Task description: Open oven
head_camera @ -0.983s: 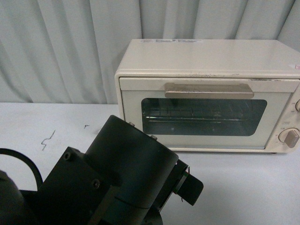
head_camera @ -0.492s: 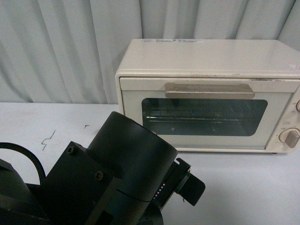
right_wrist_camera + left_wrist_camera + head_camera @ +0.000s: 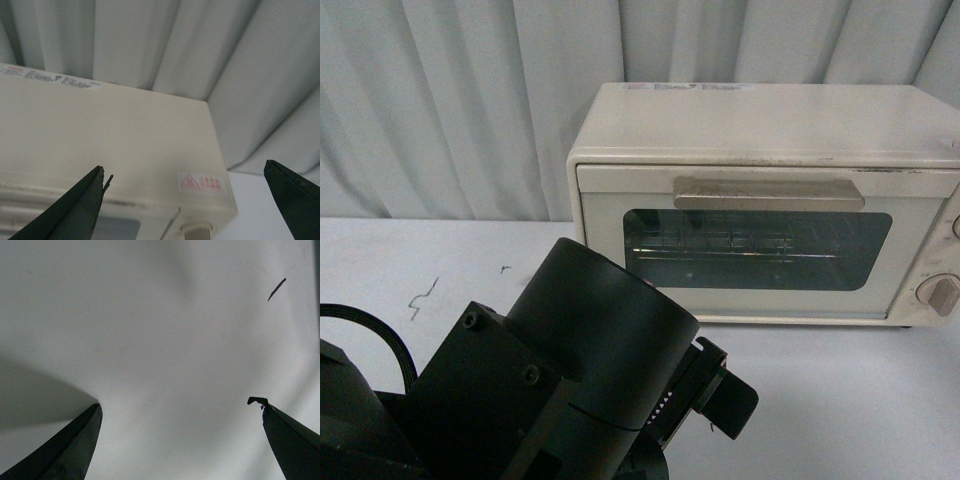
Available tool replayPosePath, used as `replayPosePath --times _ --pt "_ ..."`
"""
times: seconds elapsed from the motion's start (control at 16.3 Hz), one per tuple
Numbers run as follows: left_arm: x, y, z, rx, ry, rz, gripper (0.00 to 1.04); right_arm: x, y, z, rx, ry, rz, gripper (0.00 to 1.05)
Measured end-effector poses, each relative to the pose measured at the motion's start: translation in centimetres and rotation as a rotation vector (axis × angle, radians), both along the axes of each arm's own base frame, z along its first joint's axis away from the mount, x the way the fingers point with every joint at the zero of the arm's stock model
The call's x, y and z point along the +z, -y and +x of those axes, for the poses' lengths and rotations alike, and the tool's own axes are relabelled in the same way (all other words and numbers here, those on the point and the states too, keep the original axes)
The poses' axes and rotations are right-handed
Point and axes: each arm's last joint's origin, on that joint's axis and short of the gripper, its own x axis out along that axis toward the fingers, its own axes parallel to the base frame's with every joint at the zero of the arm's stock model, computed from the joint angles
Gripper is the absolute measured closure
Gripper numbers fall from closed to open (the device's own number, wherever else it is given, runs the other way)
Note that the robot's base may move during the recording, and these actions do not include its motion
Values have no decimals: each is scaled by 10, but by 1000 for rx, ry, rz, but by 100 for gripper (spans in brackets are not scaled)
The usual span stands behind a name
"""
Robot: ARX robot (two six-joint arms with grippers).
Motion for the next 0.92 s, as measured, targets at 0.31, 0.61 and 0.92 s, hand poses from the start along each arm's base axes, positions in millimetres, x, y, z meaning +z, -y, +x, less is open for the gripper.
replayPosePath --times 0.31,0.61,0.92 --pt "0 0 0 -1 0 -1 7 -18 -41 79 130 -121 -414 46" --pt "0 0 0 0 0 -1 7 -7 -72 65 278 -60 -736 93" --pt "0 0 0 0 0 0 7 -33 -29 -14 397 -133 -892 103"
